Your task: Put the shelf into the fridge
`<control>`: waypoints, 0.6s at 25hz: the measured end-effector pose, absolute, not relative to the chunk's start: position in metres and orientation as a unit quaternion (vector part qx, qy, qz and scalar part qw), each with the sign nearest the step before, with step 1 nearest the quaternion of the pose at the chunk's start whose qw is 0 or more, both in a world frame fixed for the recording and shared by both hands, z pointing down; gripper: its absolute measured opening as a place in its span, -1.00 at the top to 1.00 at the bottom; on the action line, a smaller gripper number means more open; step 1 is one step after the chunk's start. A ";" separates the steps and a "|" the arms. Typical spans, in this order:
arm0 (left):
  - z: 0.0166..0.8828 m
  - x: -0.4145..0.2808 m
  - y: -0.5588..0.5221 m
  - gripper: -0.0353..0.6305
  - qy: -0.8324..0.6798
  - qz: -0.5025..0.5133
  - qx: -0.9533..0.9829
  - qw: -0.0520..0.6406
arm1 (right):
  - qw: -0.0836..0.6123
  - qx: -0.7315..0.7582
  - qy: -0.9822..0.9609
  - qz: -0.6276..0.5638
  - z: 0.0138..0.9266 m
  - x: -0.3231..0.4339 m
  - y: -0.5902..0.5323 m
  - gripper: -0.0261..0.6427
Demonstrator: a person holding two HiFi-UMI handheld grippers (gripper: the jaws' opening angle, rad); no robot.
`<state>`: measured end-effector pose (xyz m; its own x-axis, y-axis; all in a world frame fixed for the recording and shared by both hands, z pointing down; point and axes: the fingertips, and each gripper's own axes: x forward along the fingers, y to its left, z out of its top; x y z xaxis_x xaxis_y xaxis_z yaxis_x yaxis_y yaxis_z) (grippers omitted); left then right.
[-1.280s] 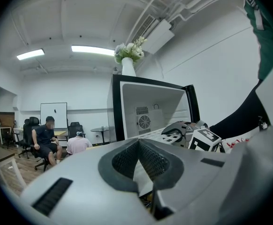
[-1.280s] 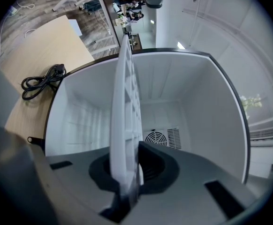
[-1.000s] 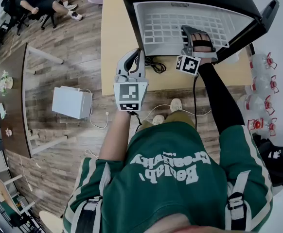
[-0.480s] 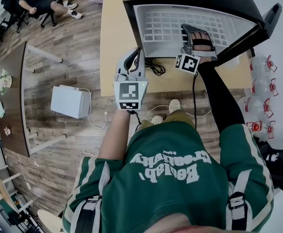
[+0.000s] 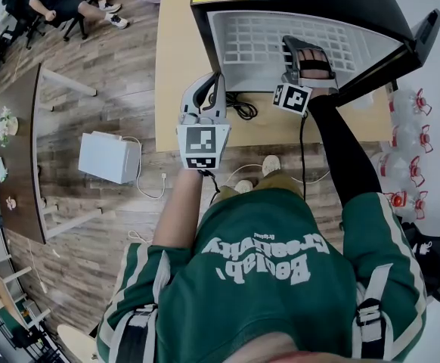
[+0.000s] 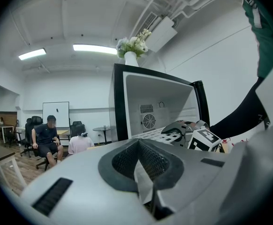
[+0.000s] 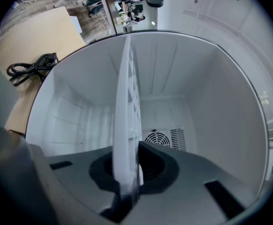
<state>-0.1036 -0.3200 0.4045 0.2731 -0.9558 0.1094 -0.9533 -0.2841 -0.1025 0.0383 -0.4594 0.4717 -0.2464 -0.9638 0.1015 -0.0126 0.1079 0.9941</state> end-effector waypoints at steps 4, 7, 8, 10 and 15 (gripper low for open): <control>0.406 -0.103 -0.325 0.89 0.598 -0.076 -0.798 0.006 | 0.453 0.413 -0.590 -0.526 0.471 0.038 -0.463 0.83; 0.407 -0.102 -0.327 0.89 0.597 -0.077 -0.798 0.005 | 0.452 0.412 -0.590 -0.527 0.470 0.038 -0.466 0.83; 0.406 -0.102 -0.328 0.89 0.597 -0.077 -0.798 0.005 | 0.452 0.412 -0.590 -0.528 0.470 0.037 -0.467 0.83; 0.406 -0.102 -0.330 0.89 0.597 -0.076 -0.798 0.005 | 0.450 0.412 -0.589 -0.529 0.470 0.037 -0.469 0.83; 0.408 -0.101 -0.335 0.89 0.599 -0.076 -0.797 0.004 | 0.450 0.412 -0.589 -0.530 0.472 0.038 -0.475 0.83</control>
